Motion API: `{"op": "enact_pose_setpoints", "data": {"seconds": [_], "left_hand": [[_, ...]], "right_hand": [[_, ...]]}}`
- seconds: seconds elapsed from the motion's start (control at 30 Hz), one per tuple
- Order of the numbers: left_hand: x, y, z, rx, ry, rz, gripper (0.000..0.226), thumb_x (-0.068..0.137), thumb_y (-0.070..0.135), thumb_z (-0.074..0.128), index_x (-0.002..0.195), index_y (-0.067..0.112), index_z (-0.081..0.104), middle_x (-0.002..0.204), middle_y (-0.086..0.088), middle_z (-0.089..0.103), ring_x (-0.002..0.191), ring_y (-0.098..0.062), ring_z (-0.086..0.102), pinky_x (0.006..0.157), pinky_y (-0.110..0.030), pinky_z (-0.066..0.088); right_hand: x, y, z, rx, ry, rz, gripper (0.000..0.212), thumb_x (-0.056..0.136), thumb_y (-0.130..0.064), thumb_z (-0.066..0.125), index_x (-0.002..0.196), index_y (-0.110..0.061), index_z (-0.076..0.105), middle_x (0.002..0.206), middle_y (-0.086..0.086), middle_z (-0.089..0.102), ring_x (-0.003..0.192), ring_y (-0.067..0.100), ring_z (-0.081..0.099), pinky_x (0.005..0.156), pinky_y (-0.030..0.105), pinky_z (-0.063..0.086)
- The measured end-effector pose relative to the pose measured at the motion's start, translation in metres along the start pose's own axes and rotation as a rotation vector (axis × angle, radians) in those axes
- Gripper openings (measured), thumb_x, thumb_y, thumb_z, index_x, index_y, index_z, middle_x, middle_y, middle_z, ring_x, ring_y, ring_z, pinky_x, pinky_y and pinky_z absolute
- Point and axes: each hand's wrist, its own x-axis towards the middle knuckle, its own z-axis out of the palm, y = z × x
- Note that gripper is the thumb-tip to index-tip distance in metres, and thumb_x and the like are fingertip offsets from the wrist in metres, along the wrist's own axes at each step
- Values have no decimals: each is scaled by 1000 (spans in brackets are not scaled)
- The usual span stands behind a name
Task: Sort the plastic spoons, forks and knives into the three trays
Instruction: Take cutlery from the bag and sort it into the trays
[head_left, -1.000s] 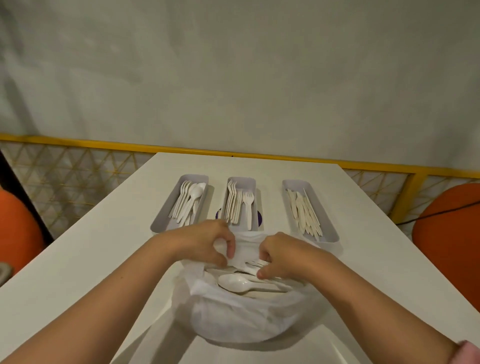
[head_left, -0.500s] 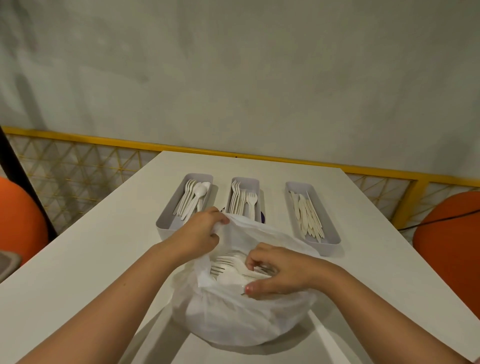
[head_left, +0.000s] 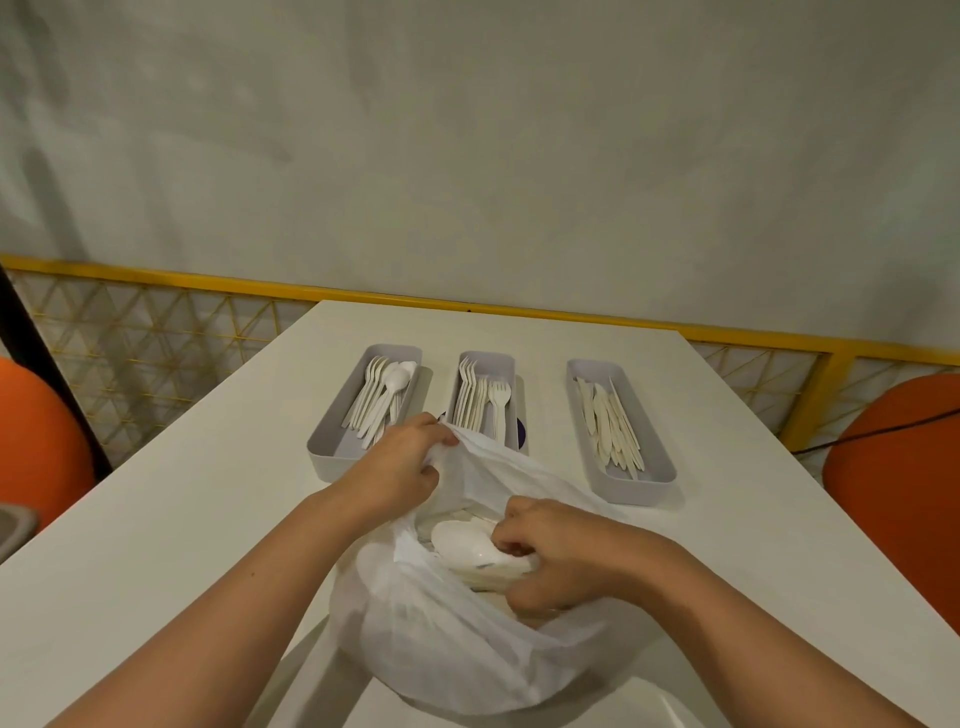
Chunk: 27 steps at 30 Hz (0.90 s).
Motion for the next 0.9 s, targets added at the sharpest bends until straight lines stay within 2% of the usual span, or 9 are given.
{"op": "enact_pose_setpoints", "data": {"seconds": [0.13, 0.27, 0.37, 0.43, 0.53, 0.63, 0.73, 0.83, 0.9], "left_hand": [[-2, 3, 1, -5, -7, 5, 44, 86, -3, 49, 127, 12, 55, 128, -1, 51, 119, -20, 51, 94, -17, 33], [-2, 1, 0, -8, -5, 3, 44, 86, -2, 50, 127, 12, 55, 128, -1, 51, 118, -20, 51, 94, -17, 34], [-1, 1, -1, -12, 1, 1, 44, 86, -2, 50, 127, 12, 55, 129, -1, 51, 119, -20, 50, 93, -16, 33], [-2, 1, -2, -20, 9, 4, 44, 86, -2, 50, 127, 13, 55, 130, 0, 51, 120, -19, 50, 90, -12, 30], [-3, 0, -4, -47, 10, 12, 44, 87, -2, 50, 128, 13, 55, 131, 1, 51, 121, -18, 49, 89, -10, 28], [-5, -2, -7, -99, 1, 12, 43, 86, -3, 52, 125, 14, 57, 128, 0, 53, 120, -17, 50, 91, -11, 29], [-6, -3, -10, -181, -26, 0, 42, 85, -4, 53, 121, 16, 60, 124, 2, 55, 117, -15, 51, 88, -11, 33], [-7, -1, -14, -287, -45, -33, 40, 85, -5, 53, 107, 27, 64, 118, 9, 55, 111, -9, 50, 83, -12, 37], [-9, -1, -18, -342, -77, -66, 42, 84, -8, 50, 96, 30, 63, 115, 9, 56, 105, -12, 53, 84, -23, 43]], "right_hand": [[3, 1, 7, -40, 60, 23, 20, 87, -37, 55, 88, -17, 53, 99, -1, 41, 87, 18, 44, 76, 31, 39], [-2, -1, 8, -66, 22, 1, 29, 84, -49, 60, 81, -24, 43, 99, -4, 38, 85, 16, 43, 78, 32, 41], [-2, -3, 6, -60, 54, -26, 20, 86, -40, 59, 91, -23, 49, 98, -4, 41, 87, 15, 43, 69, 25, 37], [-2, -3, 4, -39, 74, -43, 12, 89, -30, 55, 92, -22, 47, 97, -4, 42, 86, 15, 43, 64, 20, 33], [-5, 0, 4, -9, 87, -30, 16, 91, -26, 51, 103, -15, 51, 100, -3, 44, 88, 14, 45, 69, 21, 36], [-9, 8, -1, 46, 89, -1, 13, 95, -29, 49, 88, -24, 39, 85, -11, 38, 73, 2, 38, 61, 11, 31], [-11, 17, -6, 149, 98, 27, 30, 95, -30, 50, 74, -31, 29, 76, -14, 37, 65, 2, 35, 60, 18, 31], [-13, 26, -11, 212, 112, 36, 21, 95, -29, 50, 81, -29, 35, 79, -13, 41, 70, 5, 42, 66, 23, 37], [-16, 30, -14, 281, 118, 46, 9, 96, -27, 49, 95, -21, 43, 81, -12, 46, 73, 7, 49, 72, 25, 42]]}}
